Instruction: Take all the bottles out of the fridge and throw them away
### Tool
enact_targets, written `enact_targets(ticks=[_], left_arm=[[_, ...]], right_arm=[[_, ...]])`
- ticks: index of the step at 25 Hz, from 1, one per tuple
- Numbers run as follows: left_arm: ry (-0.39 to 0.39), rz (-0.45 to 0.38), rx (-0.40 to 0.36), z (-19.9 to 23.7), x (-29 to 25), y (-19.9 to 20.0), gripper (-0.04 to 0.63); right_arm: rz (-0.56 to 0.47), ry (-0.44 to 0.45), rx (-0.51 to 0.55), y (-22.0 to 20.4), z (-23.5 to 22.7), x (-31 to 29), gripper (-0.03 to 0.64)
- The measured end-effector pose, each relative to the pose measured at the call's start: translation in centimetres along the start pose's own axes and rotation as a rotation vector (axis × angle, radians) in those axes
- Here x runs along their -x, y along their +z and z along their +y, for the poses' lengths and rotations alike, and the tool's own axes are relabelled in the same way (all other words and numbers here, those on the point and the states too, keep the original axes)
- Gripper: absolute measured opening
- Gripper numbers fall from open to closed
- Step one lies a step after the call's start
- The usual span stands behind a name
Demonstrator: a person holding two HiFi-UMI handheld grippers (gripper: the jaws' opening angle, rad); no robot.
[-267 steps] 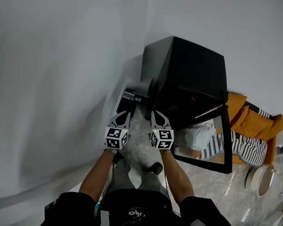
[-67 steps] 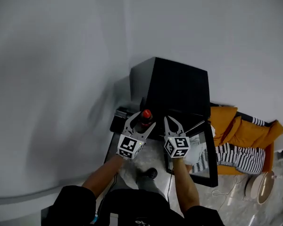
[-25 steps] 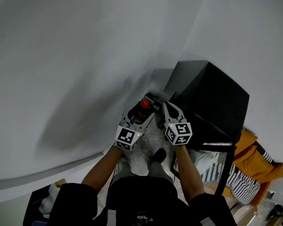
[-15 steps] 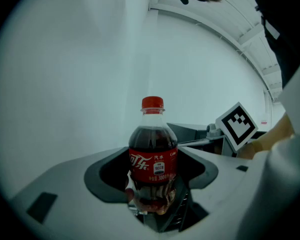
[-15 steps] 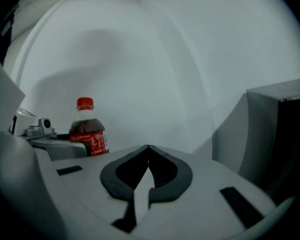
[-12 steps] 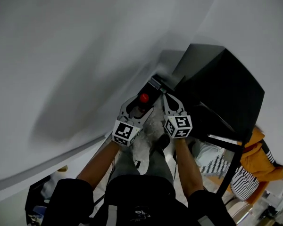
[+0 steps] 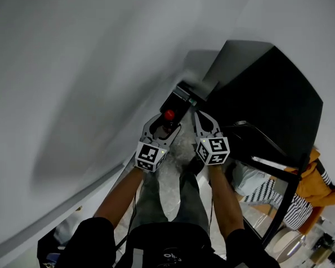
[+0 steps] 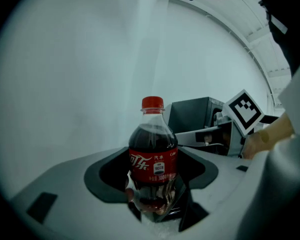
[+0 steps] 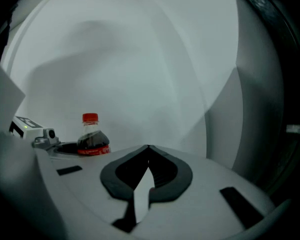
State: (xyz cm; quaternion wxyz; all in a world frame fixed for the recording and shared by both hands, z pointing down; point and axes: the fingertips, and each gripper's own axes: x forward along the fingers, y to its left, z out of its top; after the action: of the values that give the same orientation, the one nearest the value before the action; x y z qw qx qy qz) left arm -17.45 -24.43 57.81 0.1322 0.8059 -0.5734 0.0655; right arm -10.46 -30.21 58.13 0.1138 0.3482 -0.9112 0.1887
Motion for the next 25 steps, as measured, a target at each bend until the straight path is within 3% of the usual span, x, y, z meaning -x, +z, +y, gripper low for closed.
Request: enact_targets(ticks=[15,25], left_arm=[[-0.037,0.068,-0.023,4.4,-9.4,-17.0,0.295],[-0.021,0.083,-0.045,6.7,-15.2,-26.3,0.295]], right_arm=[[0.072,-0.062,-0.066,-15.8,-5.5,-6.3,0.008],[0.098,-0.059,-0.029,-24.3,-8.5,-9.4,0.008]])
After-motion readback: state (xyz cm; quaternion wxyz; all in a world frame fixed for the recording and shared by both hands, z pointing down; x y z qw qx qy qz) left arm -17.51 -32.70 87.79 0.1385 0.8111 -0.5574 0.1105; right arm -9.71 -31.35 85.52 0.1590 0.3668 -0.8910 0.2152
